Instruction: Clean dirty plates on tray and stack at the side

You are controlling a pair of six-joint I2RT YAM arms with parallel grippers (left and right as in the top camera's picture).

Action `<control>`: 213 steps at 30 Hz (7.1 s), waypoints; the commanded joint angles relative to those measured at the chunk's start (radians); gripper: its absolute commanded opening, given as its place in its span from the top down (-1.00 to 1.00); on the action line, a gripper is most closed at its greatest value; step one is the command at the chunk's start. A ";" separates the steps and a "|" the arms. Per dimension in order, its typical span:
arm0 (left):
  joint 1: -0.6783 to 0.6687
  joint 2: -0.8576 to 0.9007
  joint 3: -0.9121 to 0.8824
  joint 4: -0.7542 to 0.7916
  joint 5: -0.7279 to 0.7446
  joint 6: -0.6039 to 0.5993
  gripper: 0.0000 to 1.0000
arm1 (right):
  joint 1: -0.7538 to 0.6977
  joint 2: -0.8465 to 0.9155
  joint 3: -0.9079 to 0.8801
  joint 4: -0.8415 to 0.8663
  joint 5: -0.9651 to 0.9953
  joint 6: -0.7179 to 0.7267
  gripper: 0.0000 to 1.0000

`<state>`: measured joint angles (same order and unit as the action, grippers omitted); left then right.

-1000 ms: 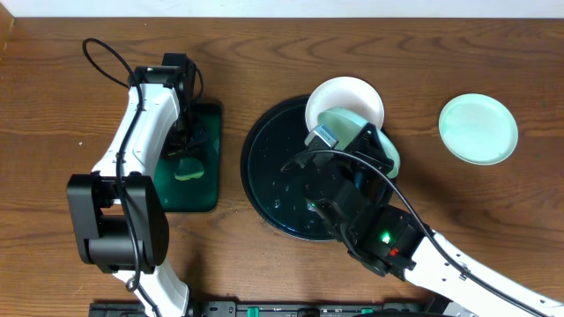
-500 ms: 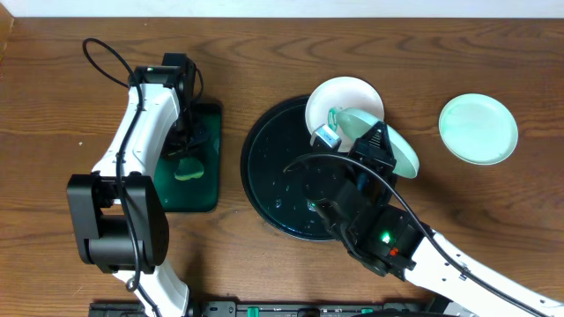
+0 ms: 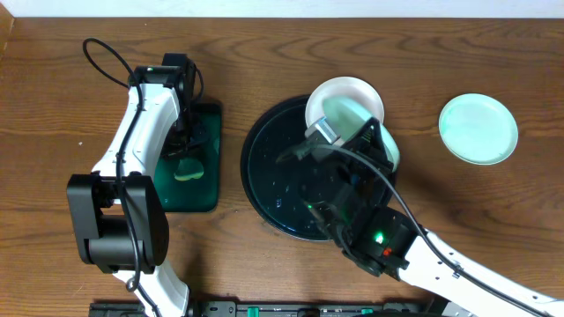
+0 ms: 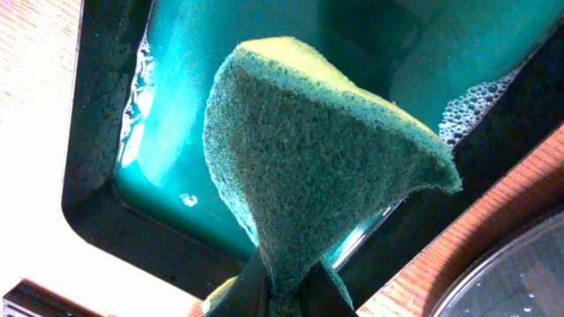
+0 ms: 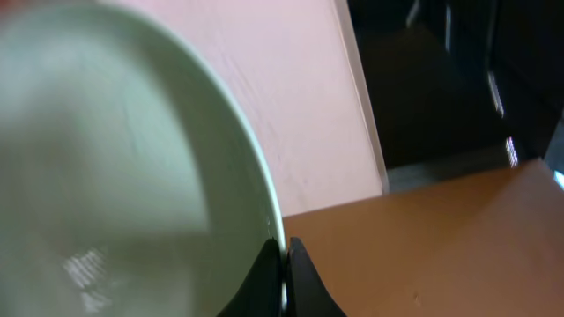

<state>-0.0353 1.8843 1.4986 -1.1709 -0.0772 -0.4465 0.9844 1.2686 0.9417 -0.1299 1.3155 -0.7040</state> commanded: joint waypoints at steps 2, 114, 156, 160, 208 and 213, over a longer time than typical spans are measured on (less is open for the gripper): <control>0.000 0.002 -0.001 -0.006 -0.001 0.009 0.86 | 0.034 0.009 0.015 -0.020 0.022 -0.053 0.98; -0.001 0.002 -0.003 -0.029 -0.001 0.009 0.87 | -0.931 0.427 0.207 -0.292 -1.698 0.806 -0.77; -0.001 0.002 -0.003 -0.045 -0.001 0.009 0.86 | -0.849 0.681 0.208 -0.105 -1.712 0.915 0.97; -0.001 0.002 -0.003 -0.044 -0.001 0.014 0.86 | -0.834 0.616 0.208 -0.263 -1.707 0.947 0.98; -0.017 -0.224 -0.144 0.229 0.473 0.157 0.86 | -0.695 0.596 0.206 -0.492 -1.680 0.942 0.97; -0.114 -0.221 -0.144 0.267 0.549 0.142 0.86 | -0.695 0.596 0.206 -0.490 -1.680 0.942 0.97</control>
<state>-0.0757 1.6638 1.3369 -0.9260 0.3321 -0.3092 0.2855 1.8805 1.1507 -0.6231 -0.3622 0.2382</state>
